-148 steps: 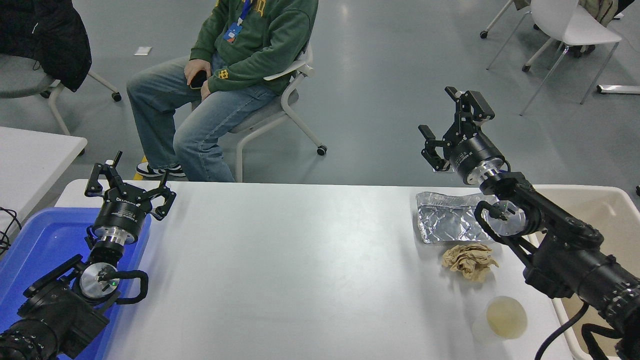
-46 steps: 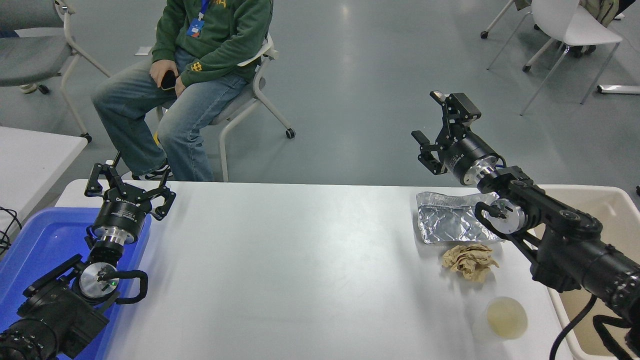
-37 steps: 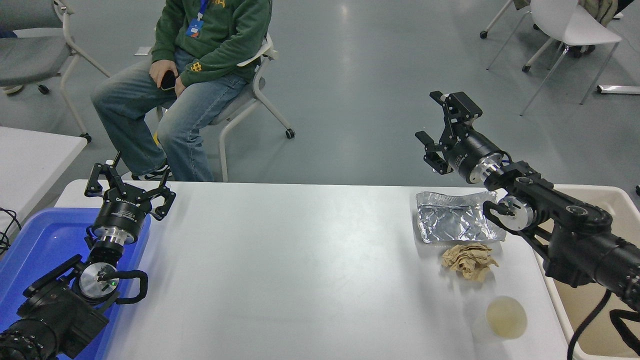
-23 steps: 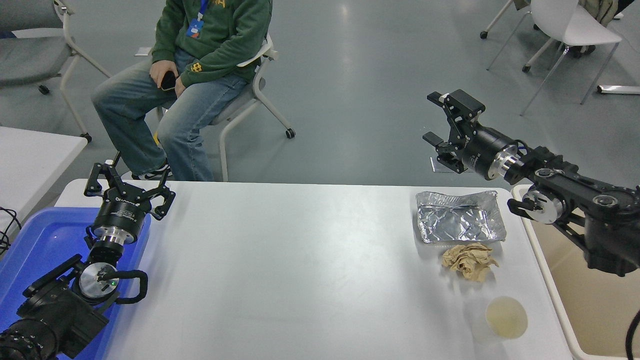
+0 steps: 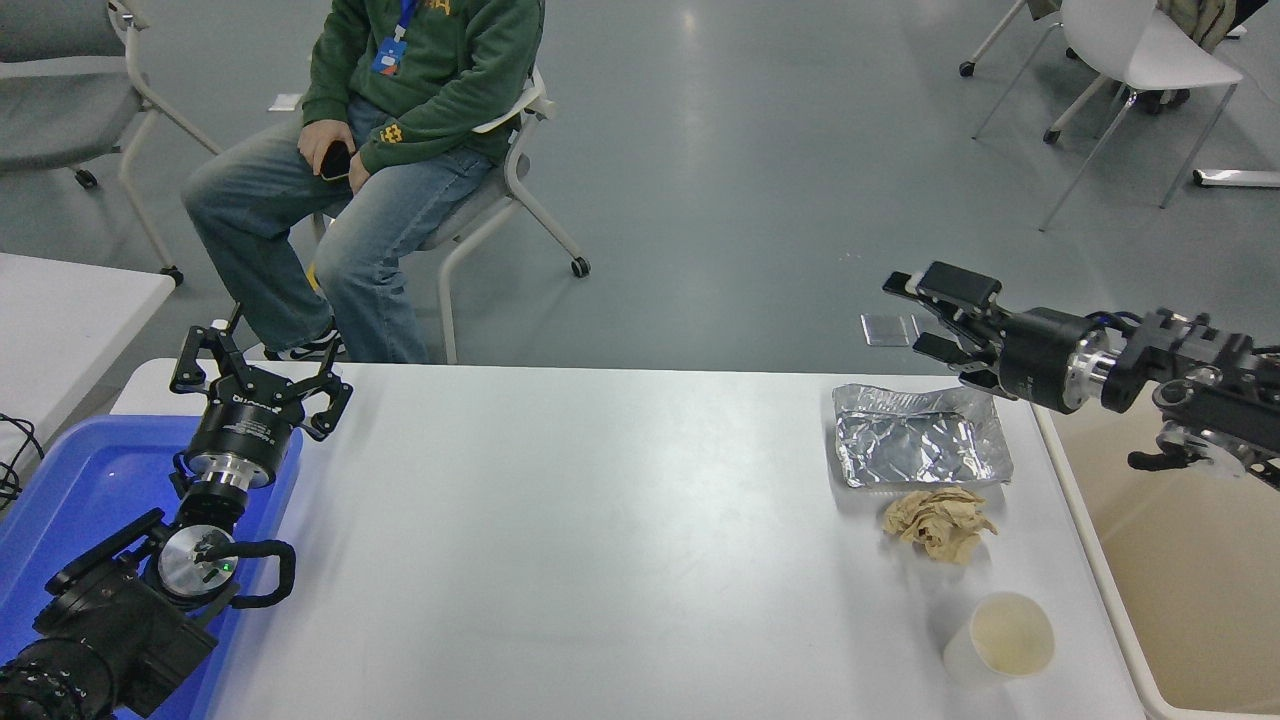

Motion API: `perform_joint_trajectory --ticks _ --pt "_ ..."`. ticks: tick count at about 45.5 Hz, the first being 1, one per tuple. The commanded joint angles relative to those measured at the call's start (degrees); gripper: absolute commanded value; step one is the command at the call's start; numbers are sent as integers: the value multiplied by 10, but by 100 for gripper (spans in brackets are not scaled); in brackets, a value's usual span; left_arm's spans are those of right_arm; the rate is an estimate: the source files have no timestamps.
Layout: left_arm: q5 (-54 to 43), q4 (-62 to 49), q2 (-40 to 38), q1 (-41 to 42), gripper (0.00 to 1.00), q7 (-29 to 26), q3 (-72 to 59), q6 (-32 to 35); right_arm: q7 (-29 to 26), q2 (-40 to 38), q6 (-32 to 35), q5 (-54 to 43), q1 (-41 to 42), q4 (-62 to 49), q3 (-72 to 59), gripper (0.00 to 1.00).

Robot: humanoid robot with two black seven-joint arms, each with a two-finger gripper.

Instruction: Clean the table surface

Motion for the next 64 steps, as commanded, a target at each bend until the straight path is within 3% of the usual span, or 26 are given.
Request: perform_joint_trajectory --ticks 1,16,25,64 --pt "0 -1 0 0 100 0 0 0 5 -51 1 -87 2 34 -43 99" --pt "1 0 0 0 100 0 0 0 69 -90 0 -234 -5 56 -93 99" --pt "0 -1 0 0 100 0 0 0 77 -96 0 -286 -7 56 -122 99" --pt "0 -1 0 0 100 0 0 0 113 -159 -3 -329 -20 59 -229 99"
